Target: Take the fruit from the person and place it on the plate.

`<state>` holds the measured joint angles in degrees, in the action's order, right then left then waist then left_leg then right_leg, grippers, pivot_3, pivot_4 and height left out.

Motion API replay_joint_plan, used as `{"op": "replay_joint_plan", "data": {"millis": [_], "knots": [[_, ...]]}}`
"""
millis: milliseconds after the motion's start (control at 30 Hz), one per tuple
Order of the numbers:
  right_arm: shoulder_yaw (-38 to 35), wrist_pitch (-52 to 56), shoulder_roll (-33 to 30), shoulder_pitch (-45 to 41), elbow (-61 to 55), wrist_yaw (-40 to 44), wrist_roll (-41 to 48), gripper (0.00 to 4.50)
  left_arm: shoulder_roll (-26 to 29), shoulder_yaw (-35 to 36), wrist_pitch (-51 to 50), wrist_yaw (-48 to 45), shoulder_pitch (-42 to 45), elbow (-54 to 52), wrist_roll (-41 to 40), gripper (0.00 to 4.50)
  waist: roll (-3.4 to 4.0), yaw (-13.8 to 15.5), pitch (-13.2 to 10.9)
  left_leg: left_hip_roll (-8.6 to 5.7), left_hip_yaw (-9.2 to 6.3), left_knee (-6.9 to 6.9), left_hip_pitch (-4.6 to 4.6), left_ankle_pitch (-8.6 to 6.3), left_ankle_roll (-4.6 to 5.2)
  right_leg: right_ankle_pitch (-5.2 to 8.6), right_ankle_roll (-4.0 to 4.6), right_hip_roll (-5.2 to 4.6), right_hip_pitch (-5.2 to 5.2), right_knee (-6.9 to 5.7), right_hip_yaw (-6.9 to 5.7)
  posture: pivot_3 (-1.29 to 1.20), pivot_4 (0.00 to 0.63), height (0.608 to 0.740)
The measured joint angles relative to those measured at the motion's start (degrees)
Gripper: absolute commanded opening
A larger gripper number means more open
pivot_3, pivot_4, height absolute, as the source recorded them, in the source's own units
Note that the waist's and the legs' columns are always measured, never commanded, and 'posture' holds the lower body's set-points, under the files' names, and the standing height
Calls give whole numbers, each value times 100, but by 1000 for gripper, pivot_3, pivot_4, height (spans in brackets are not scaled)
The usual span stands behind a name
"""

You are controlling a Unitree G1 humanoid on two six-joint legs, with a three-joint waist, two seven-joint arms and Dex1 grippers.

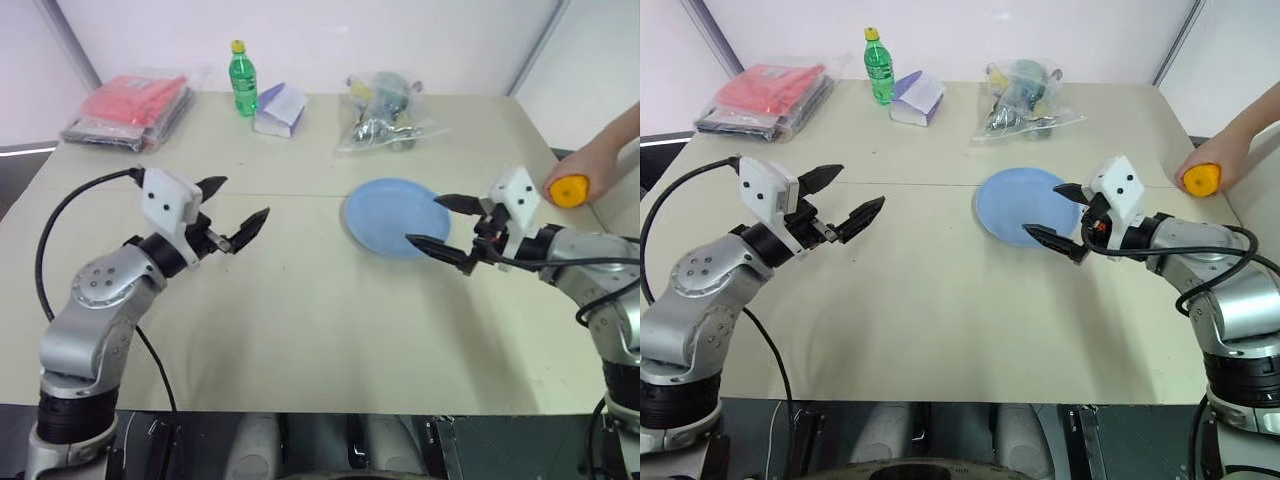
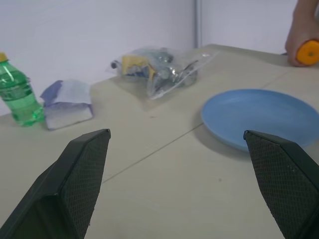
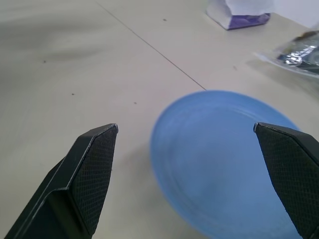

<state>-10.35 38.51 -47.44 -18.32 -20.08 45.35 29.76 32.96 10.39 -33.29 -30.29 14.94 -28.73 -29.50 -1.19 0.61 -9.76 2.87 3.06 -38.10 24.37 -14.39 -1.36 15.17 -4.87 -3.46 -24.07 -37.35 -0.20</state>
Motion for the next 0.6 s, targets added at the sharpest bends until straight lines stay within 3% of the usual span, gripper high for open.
{"op": "replay_joint_plan", "data": {"millis": [600], "knots": [[-197, 130, -119, 330, -223, -53, 94, 4500, 56, -11, -17, -54, 114, 178, -72, 4485, 0, 5, 0, 0, 1, 0, 0, 0, 0, 0, 0, -1, 0, 1, 0, 0, 150, 731]]}}
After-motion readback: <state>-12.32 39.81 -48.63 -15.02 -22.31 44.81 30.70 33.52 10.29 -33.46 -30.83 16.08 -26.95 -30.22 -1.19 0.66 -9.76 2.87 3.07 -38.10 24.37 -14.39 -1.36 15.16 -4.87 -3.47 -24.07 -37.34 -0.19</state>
